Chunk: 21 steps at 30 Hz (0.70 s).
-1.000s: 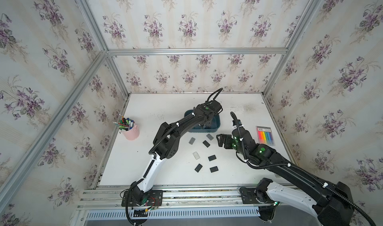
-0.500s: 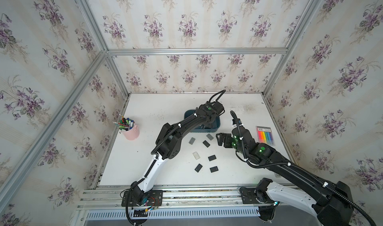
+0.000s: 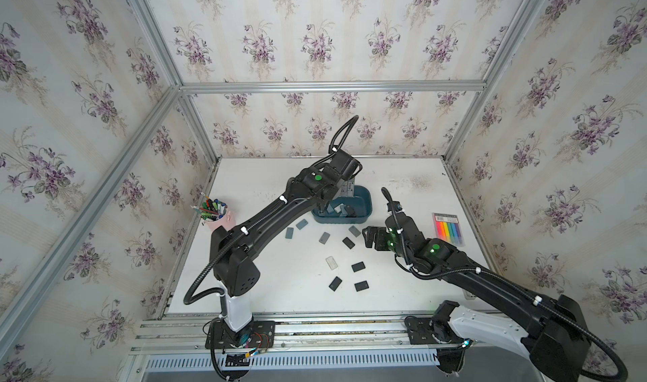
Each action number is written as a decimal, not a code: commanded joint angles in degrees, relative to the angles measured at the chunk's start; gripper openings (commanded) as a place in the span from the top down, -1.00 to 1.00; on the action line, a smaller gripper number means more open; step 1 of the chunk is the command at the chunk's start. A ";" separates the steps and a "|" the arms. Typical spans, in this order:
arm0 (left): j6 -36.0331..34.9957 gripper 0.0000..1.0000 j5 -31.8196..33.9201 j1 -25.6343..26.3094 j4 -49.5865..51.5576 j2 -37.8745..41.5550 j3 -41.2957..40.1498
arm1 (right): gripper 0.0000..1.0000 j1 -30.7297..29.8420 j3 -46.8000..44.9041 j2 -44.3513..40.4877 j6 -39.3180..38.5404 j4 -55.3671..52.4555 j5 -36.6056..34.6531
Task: Put the eraser in the storage box
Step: Place the eraser in the storage box, then pick up the eraser from the center of the board.
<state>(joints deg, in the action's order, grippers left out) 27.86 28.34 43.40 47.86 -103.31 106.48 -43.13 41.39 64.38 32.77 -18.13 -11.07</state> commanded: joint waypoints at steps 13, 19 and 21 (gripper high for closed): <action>6.84 -0.99 0.59 -0.46 -0.36 21.27 -25.56 | -0.93 -0.99 6.91 22.36 -5.10 6.70 2.28; 7.82 -0.99 0.62 -0.42 0.03 28.67 -33.46 | -0.88 -0.17 9.58 28.44 -6.41 8.85 1.56; 8.25 -0.99 0.64 -0.49 0.22 30.26 -35.51 | -0.86 0.84 9.88 29.62 -6.57 9.77 2.39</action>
<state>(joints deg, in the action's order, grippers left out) 34.59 28.36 43.05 48.05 -74.56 72.62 -43.03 50.72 92.95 26.98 -10.72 -8.32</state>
